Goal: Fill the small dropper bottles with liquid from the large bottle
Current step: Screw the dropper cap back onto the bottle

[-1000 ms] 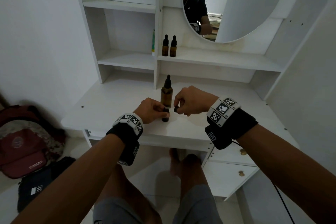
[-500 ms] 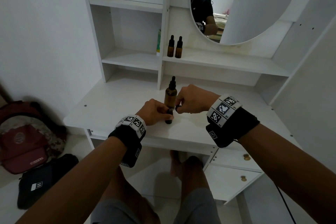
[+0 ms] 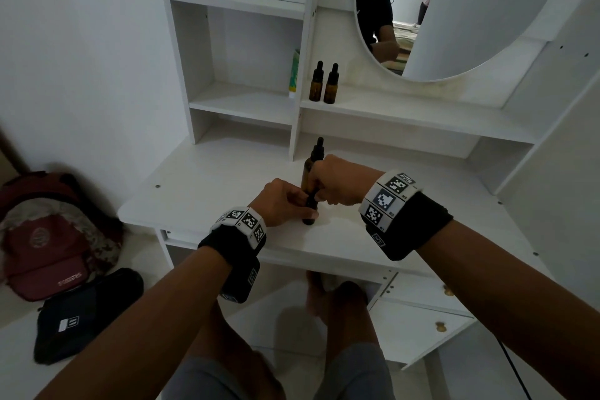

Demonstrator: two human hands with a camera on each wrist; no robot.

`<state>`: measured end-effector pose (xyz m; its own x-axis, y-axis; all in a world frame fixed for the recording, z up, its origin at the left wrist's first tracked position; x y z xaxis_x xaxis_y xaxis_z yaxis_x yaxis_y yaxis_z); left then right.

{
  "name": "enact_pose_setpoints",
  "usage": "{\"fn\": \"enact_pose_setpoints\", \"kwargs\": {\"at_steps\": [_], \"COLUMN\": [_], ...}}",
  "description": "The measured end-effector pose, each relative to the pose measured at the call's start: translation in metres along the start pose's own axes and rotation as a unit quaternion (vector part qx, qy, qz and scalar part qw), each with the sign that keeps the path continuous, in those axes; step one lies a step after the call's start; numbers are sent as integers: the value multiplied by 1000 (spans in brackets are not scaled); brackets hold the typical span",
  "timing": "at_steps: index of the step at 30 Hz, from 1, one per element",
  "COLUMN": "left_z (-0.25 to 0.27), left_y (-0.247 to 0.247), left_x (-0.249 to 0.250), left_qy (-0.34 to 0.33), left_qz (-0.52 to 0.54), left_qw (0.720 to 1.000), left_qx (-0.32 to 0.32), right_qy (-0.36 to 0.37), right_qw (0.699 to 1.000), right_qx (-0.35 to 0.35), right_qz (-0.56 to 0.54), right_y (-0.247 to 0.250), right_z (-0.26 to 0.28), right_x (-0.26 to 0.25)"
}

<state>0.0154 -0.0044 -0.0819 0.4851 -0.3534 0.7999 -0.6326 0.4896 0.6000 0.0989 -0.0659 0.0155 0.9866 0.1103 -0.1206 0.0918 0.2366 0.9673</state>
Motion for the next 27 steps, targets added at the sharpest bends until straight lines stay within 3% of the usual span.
{"fn": "enact_pose_setpoints", "kwargs": {"at_steps": [9, 13, 17, 27], "left_z": [-2, -1, 0, -3], "left_y": [-1, 0, 0, -1], "left_x": [-2, -1, 1, 1], "left_qy": [-1, -1, -7, 11], "left_qz": [-7, -2, 3, -15], "left_qw": [1000, 1000, 1000, 1000], "left_qx": [-10, -9, -20, -20], "right_qy": [-51, -59, -14, -58], "right_qw": [984, 988, 988, 983], "right_qx": [2, -11, -65, -56], "right_qz": [170, 144, 138, 162], "right_y": [-7, -1, -3, -13], "right_z": [-8, -9, -8, -9], "right_x": [-8, -4, -14, -17]}}
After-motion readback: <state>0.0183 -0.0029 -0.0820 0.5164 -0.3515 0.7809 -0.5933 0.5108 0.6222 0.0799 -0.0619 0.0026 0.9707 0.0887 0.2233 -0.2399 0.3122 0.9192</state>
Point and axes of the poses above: each hand's wrist, its own z-axis away from the middle knuckle, its own y-axis out of the back of the hand, x = y × z, the point moved 6 cm from there along -z, towards the middle knuckle, and after that the axes turned 2 degrees about -z, right-handed, at the moved point
